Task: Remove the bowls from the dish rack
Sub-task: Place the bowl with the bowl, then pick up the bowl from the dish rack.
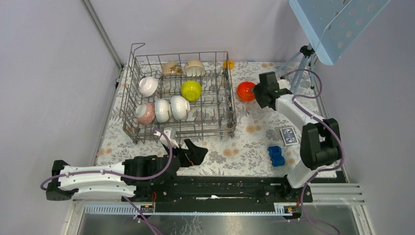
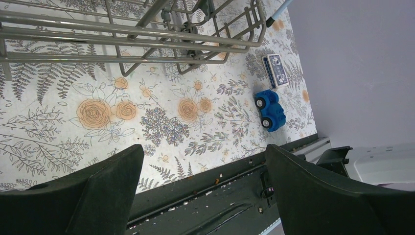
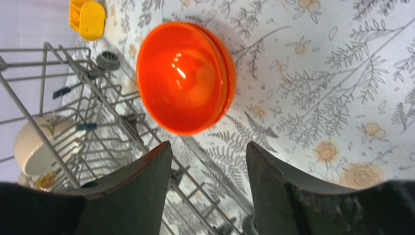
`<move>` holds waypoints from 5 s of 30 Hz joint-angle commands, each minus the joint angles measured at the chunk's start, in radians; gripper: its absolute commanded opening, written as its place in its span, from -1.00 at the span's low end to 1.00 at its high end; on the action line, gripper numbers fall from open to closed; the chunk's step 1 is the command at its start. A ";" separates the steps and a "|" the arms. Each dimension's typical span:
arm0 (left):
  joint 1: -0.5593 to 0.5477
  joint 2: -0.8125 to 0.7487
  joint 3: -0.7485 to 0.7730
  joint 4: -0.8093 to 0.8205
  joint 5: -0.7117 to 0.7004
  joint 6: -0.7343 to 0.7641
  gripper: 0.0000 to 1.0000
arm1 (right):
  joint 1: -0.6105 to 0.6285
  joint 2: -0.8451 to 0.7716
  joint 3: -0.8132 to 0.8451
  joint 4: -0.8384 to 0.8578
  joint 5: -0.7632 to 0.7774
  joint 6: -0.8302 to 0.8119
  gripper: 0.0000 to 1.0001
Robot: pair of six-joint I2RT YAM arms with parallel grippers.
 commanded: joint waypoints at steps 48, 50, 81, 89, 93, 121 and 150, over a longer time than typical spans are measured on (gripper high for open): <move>1.200 0.555 0.475 0.192 0.869 0.568 0.82 | 0.147 -1.085 -0.984 0.620 -0.720 -0.416 0.50; 1.228 0.560 0.448 0.225 0.908 0.560 0.81 | 0.148 -1.084 -0.990 0.632 -0.729 -0.410 0.50; 1.424 0.742 0.228 0.633 1.359 0.325 0.34 | 0.147 -1.074 -1.026 0.737 -0.800 -0.348 0.47; 1.430 0.763 0.203 0.712 1.424 0.279 0.15 | 0.148 -1.068 -1.039 0.757 -0.807 -0.343 0.47; 1.430 0.775 0.196 0.742 1.453 0.262 0.05 | 0.148 -1.069 -1.046 0.761 -0.804 -0.340 0.46; 1.432 0.810 0.185 0.950 1.601 0.147 -0.90 | 0.148 -1.029 -1.062 0.804 -0.806 -0.320 0.45; 1.432 0.795 0.146 1.265 1.657 -0.062 -1.00 | 0.152 -0.649 -0.730 0.621 -0.542 -0.368 0.51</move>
